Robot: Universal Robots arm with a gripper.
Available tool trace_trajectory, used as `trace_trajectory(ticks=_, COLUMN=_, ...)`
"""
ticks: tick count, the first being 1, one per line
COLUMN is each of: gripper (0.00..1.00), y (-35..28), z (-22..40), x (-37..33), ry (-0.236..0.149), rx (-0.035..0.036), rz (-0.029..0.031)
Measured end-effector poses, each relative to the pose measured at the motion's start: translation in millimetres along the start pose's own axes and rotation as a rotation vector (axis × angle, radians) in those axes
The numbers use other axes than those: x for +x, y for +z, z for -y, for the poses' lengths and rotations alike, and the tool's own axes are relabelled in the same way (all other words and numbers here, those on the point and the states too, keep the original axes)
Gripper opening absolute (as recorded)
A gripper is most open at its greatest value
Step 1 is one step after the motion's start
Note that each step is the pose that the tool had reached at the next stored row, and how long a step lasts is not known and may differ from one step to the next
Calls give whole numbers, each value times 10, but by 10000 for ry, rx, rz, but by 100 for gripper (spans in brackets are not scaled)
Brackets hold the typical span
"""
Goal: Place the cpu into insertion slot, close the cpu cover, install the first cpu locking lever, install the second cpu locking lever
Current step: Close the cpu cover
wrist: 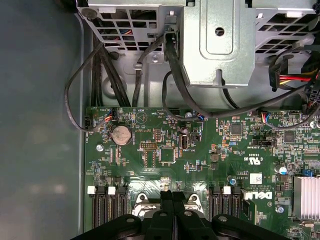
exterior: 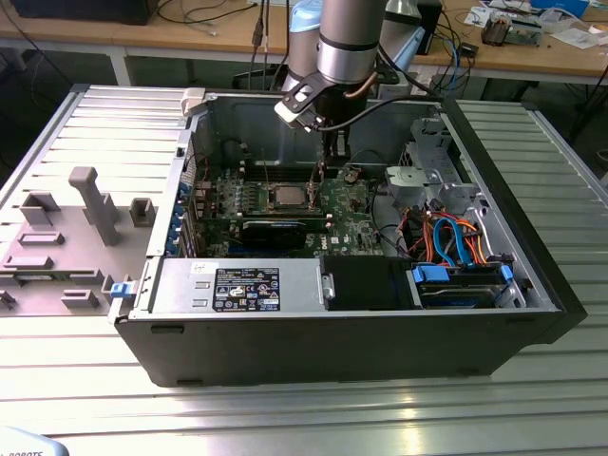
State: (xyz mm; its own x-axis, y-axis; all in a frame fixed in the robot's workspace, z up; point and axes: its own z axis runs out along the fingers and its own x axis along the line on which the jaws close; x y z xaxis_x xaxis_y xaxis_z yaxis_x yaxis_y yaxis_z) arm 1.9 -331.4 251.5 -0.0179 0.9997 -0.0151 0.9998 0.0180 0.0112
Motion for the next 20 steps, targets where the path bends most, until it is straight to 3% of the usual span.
trace_trajectory(ticks=20, gripper=11, y=0, z=47, x=1, ry=3, rx=0, rz=0)
